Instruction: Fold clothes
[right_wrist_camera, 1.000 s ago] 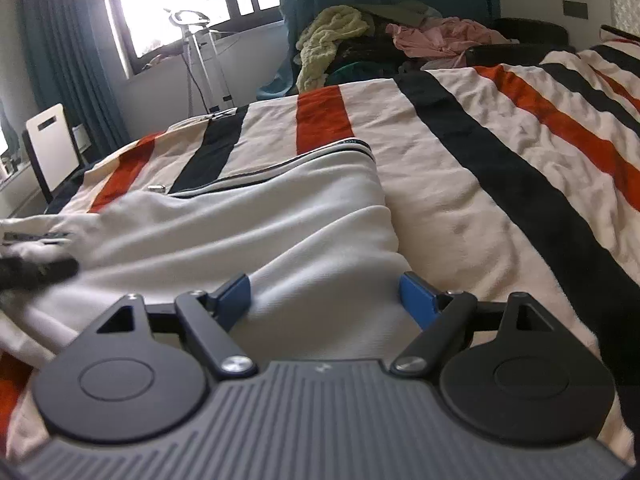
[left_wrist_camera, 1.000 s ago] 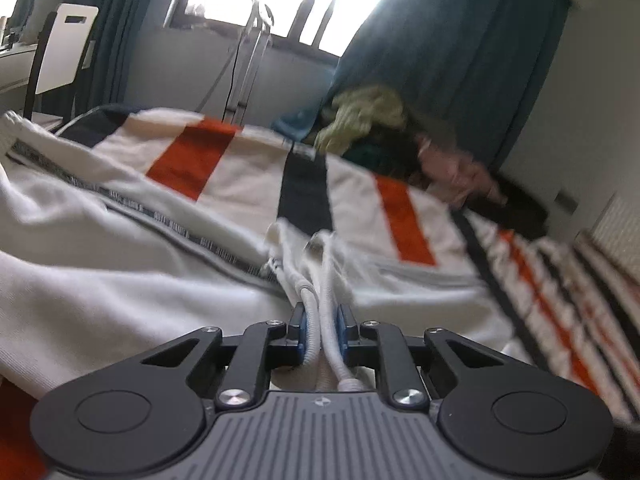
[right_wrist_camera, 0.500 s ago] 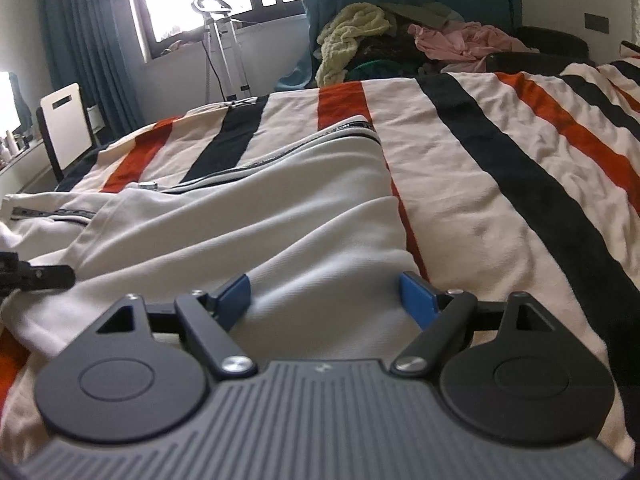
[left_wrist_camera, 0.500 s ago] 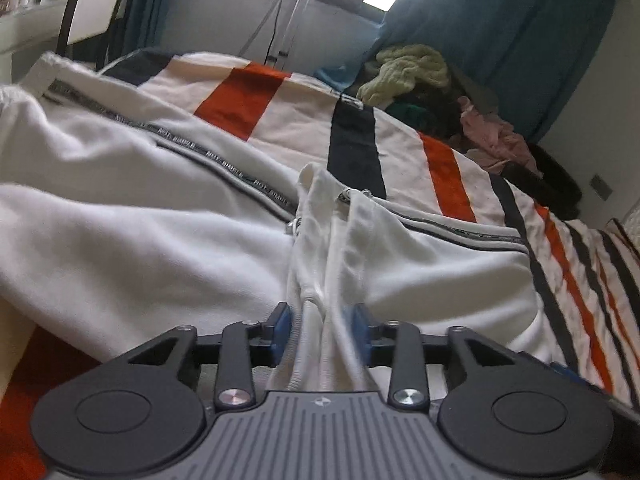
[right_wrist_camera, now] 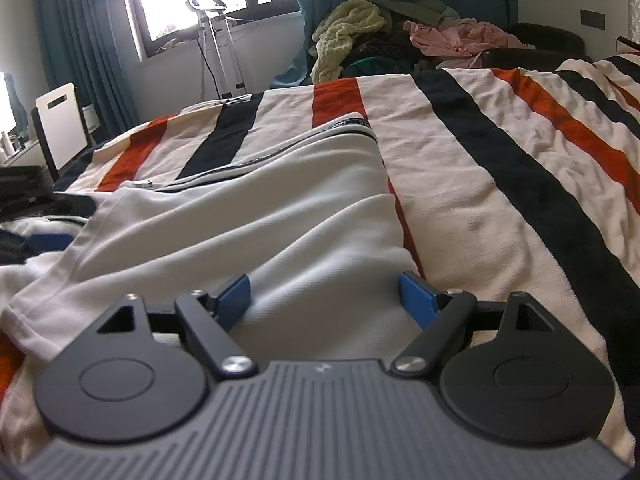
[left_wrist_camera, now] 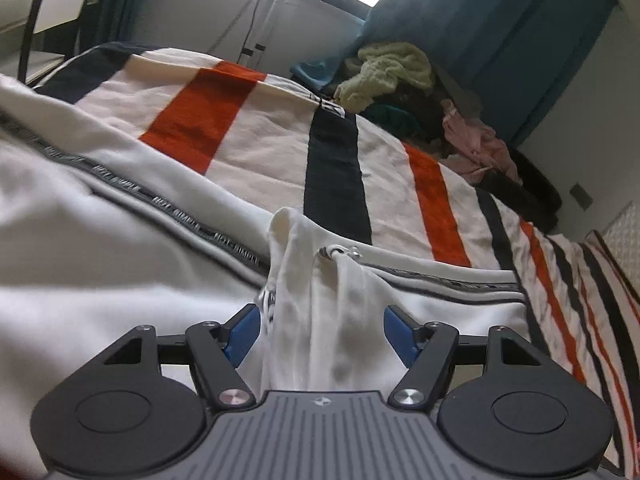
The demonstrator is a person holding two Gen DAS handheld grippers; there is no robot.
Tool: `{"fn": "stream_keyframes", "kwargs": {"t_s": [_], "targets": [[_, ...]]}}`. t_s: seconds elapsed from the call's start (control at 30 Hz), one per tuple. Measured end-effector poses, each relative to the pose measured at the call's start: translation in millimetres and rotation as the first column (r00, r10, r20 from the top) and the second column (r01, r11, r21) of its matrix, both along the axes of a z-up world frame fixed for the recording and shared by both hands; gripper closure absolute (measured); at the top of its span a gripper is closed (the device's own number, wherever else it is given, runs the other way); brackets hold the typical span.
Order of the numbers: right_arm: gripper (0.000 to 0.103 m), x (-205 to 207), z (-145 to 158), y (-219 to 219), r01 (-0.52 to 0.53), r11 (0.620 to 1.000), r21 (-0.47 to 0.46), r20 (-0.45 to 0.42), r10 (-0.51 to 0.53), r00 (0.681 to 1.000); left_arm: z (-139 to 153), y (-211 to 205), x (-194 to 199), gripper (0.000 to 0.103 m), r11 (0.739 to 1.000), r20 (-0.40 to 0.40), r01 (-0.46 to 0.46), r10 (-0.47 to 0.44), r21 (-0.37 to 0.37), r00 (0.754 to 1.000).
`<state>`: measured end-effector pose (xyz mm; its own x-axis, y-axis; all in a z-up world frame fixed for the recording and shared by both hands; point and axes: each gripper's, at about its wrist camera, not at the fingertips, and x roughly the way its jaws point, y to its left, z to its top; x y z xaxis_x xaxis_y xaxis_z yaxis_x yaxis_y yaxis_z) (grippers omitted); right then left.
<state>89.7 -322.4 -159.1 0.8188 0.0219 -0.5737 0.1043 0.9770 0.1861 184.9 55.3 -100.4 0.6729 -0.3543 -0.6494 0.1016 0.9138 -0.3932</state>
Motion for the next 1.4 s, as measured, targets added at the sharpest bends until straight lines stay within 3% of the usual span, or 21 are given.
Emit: {"fn": "stream_keyframes", "kwargs": {"t_s": [0.1, 0.3, 0.4, 0.47, 0.53, 0.63, 0.73, 0.83, 0.93, 1.0, 1.07, 1.17, 1.4], "targets": [[0.021, 0.9, -0.7, -1.3, 0.010, 1.000, 0.005, -0.002, -0.010, 1.000, -12.9, -1.3, 21.4, 0.034, 1.000, -0.020, 0.026, -0.026, -0.006, 0.999], [0.021, 3.5, -3.6, -3.3, 0.074, 0.997, 0.024, 0.005, -0.074, 0.997, -32.4, 2.7, 57.4, 0.035, 0.991, -0.049, 0.053, -0.060, -0.121, 0.997], [0.020, 6.1, -7.6, -5.8, 0.102, 0.994, 0.033, 0.007, -0.102, 0.995, -35.4, -1.3, 65.2, 0.048, 0.990, -0.025, 0.078, -0.081, -0.116, 0.996], [0.018, 9.8, -10.8, -6.3, 0.105, 0.994, 0.030, 0.002, -0.105, 0.995, -36.0, -5.0, 65.8, 0.073, 0.991, -0.008, 0.099, -0.100, -0.088, 0.995], [0.018, 12.4, -13.2, -5.1, 0.107, 0.994, 0.020, 0.002, -0.107, 0.994, -30.8, -7.1, 64.6, 0.082, 0.990, 0.025, 0.115, -0.114, -0.076, 0.993], [0.018, 14.5, -13.8, -4.0, 0.107, 0.994, 0.006, 0.008, -0.107, 0.994, -13.3, -9.4, 58.4, 0.084, 0.993, 0.096, 0.111, -0.107, -0.042, 0.990], [0.018, 15.2, -14.6, -2.5, 0.103, 0.995, -0.001, 0.013, -0.103, 0.995, -5.1, -16.2, 55.0, 0.084, 0.995, 0.110, 0.101, -0.102, 0.012, 0.989], [0.018, 15.8, -15.9, -3.1, 0.100, 0.995, -0.003, 0.008, -0.100, 0.995, -17.1, -23.9, 55.9, 0.081, 0.984, 0.077, 0.143, -0.152, 0.107, 0.985], [0.018, 15.5, -14.1, -4.2, 0.100, 0.995, 0.005, 0.004, -0.100, 0.995, -20.0, -24.3, 50.3, 0.071, 0.972, 0.077, 0.157, -0.173, 0.175, 0.982], [0.018, 15.3, -12.9, -5.0, 0.100, 0.995, 0.010, 0.002, -0.100, 0.995, -13.7, -23.0, 42.8, 0.069, 0.971, 0.084, 0.153, -0.171, 0.185, 0.982], [0.020, 14.5, -10.9, -5.8, 0.101, 0.995, 0.017, 0.002, -0.101, 0.995, -3.9, -21.7, 30.9, 0.051, 0.967, 0.104, 0.155, -0.179, 0.201, 0.978], [0.020, 10.6, -5.7, -7.7, 0.105, 0.994, 0.035, 0.014, -0.105, 0.994, 12.4, -16.7, 6.1, 0.033, 0.965, 0.129, 0.142, -0.173, 0.218, 0.976], [0.020, -12.8, 18.3, -4.8, 0.089, 0.995, 0.039, 0.085, -0.092, 0.992, 56.5, -8.6, -77.6, 0.020, 0.956, 0.255, 0.053, -0.130, 0.288, 0.958]]}}
